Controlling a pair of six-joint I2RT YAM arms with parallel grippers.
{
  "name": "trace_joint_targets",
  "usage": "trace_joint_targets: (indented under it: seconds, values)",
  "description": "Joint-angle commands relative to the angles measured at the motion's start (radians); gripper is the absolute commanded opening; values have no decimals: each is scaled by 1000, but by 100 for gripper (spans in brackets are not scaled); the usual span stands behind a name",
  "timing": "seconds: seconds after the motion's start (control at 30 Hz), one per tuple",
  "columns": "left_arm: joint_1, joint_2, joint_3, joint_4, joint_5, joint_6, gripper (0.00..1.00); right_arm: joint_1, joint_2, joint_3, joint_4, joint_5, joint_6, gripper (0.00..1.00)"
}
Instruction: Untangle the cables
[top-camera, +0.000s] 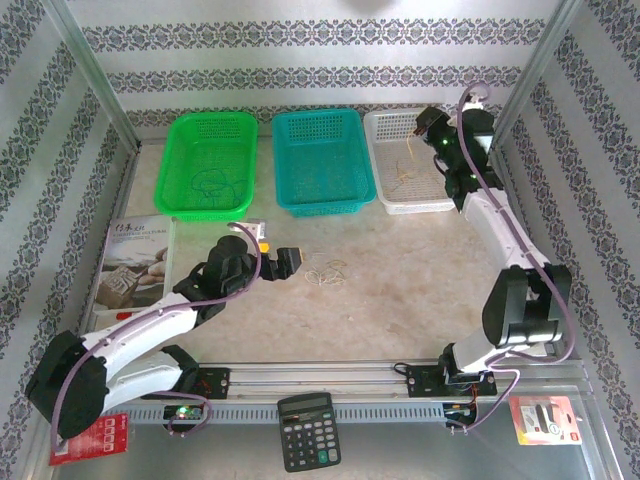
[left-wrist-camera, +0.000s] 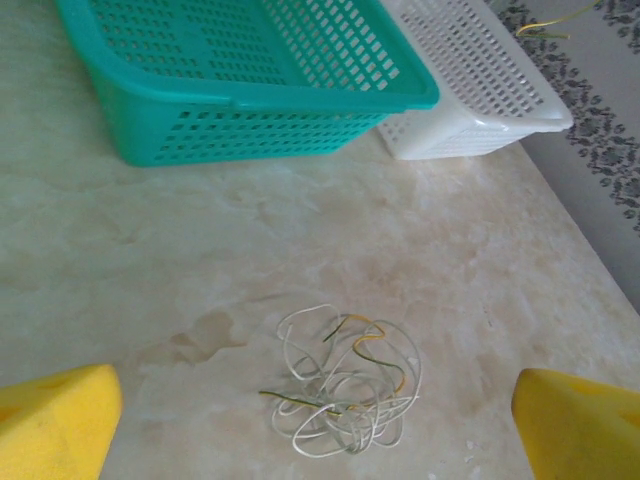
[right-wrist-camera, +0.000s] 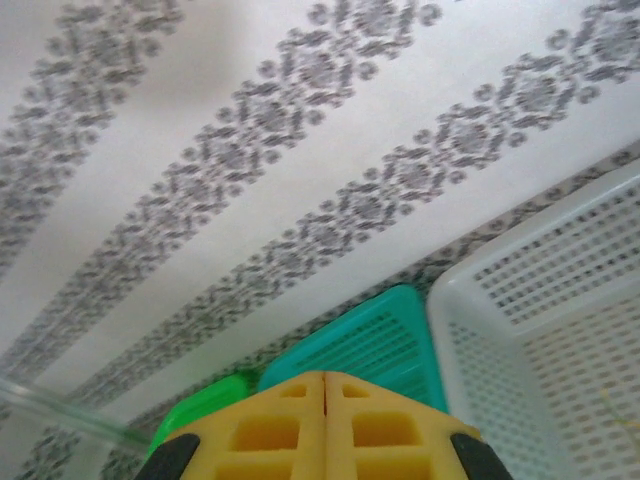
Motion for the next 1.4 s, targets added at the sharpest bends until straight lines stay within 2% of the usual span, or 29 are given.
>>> trace_joint_targets:
  seconds: [0.0, 0.27, 0.33, 0.4, 0.47, 0.5, 0.57, 0.77, 0.93, 1.1, 1.37]
  values:
    - [3, -35, 62, -99, -45, -35, 100, -19, 62, 66, -5, 33, -27, 0]
    - [17, -66, 165, -213, -23, -44, 100, -44, 221, 156, -44, 24, -65, 0]
    - [19, -72, 189, -225, -8, -50, 100, -50, 262, 188, -76, 6, -80, 4]
    - [21, -72, 211, -235, 3, -55, 100, -53, 292, 213, -102, -20, -87, 14]
    - [22, -71, 230, -247, 12, -56, 100, -54, 306, 224, -119, -39, -90, 38]
    - [22, -71, 234, -250, 13, -54, 100, -53, 306, 224, -125, -45, -89, 45]
    - [23, -70, 238, -251, 16, -58, 100, -54, 294, 221, -127, -61, -89, 52]
    - [23, -55, 215, -213, 33, -86, 100, -37, 210, 197, -128, -103, -84, 53]
    - [24, -34, 173, -151, 41, -124, 100, 24, 83, 79, -94, -118, -62, 53]
    - [24, 2, 162, -118, 55, -138, 100, 137, -62, -85, -84, -120, -86, 53]
    - [25, 51, 129, -80, 72, -160, 100, 377, -275, -446, -85, -19, -139, 52]
